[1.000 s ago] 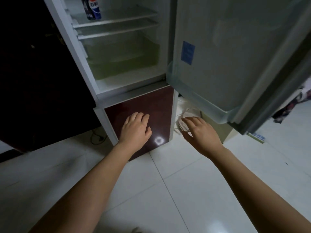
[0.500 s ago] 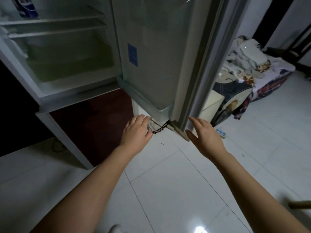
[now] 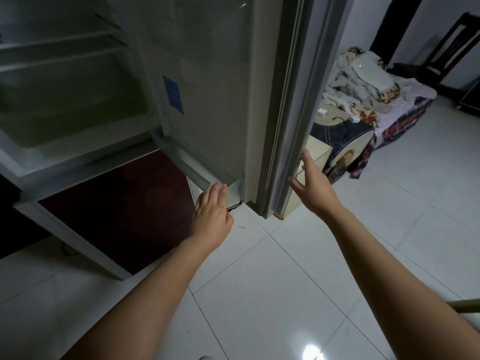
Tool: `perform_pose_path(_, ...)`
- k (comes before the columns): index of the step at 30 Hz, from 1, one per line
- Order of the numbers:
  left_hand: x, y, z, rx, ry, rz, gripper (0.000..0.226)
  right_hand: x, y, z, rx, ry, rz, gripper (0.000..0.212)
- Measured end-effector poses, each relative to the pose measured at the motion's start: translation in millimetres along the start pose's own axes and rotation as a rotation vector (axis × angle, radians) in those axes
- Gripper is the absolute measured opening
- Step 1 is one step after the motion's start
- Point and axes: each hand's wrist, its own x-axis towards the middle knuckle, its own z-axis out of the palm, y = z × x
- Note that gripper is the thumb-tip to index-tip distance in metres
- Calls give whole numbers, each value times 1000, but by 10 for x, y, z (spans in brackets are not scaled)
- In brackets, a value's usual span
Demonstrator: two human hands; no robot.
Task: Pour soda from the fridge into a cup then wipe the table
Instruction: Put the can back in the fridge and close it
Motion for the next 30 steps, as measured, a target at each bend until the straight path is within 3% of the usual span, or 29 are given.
perform_pose_path(5, 34, -55, 59, 16, 19, -6, 62, 93, -19, 4, 225, 60, -17, 53)
perform_pose_path(13, -42, -105, 95, -4, 44, -48, 62, 52, 19, 26, 271, 52, -51, 46)
perform_pose_path(23, -319, -209, 25, -65, 70, -274, 64, -103, -148, 36, 267, -45, -255, 47)
perform_pose_path(30, -650, -373, -60, -154, 68, -434, 66, -143, -428, 228, 259, -167, -387, 70)
